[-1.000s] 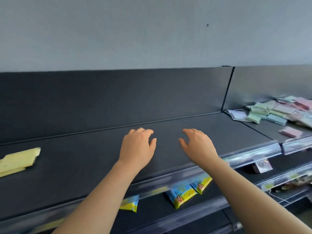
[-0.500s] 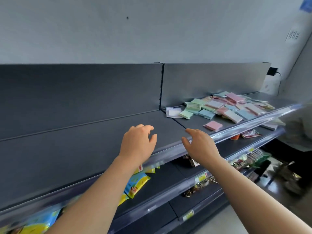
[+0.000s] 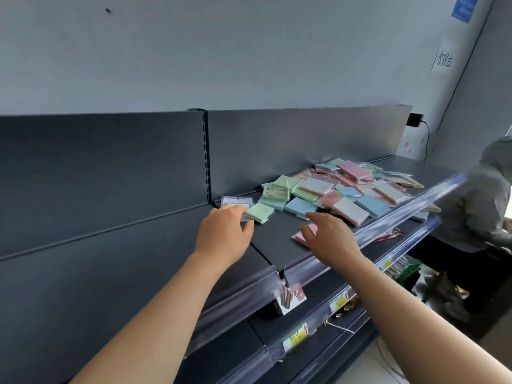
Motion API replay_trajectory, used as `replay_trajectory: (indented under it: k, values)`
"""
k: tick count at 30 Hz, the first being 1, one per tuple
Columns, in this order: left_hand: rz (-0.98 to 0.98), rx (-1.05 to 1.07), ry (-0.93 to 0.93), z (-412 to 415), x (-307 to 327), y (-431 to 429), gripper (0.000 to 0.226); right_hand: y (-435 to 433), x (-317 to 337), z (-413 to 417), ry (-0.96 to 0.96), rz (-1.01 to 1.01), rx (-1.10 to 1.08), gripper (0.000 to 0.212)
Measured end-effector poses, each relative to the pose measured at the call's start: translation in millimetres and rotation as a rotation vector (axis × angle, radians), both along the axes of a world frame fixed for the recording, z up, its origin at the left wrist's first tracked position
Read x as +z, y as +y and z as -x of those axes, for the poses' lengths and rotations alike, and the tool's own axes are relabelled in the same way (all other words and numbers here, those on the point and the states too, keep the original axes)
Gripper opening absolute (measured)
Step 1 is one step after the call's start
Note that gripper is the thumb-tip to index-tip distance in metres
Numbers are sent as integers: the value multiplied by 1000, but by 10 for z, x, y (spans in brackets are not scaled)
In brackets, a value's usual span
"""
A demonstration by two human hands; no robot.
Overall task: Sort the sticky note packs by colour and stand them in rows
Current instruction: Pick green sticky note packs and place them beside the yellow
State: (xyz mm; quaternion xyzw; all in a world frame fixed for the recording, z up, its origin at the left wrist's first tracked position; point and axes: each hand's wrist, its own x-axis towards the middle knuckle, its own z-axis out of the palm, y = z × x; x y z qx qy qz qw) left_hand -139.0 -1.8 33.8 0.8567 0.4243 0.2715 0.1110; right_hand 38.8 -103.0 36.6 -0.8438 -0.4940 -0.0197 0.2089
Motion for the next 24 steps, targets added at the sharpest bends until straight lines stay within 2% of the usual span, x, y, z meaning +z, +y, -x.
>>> replay_trajectory:
  k: [9, 14, 17, 19, 20, 24]
  values:
    - [73, 44, 56, -927, 34, 615, 25, 627, 31, -964, 35, 34, 32, 43]
    - [115, 140, 101, -1372, -49, 880, 44, 1098, 17, -1527, 83, 46, 111, 43]
    - [228, 206, 157, -1647, -123, 1021, 62, 1469, 27, -1803, 92, 60, 212, 41]
    - [294, 417, 129, -2255, -226, 1181, 71, 2030, -10, -2388, 113, 185, 394, 48]
    - [305, 424, 141, -2239, -229, 1198, 75, 2094, -44, -2388, 137, 213, 404, 52]
    - [320, 533, 226, -2307, -348, 1307, 73, 2307, -120, -2415, 200, 274, 516, 55]
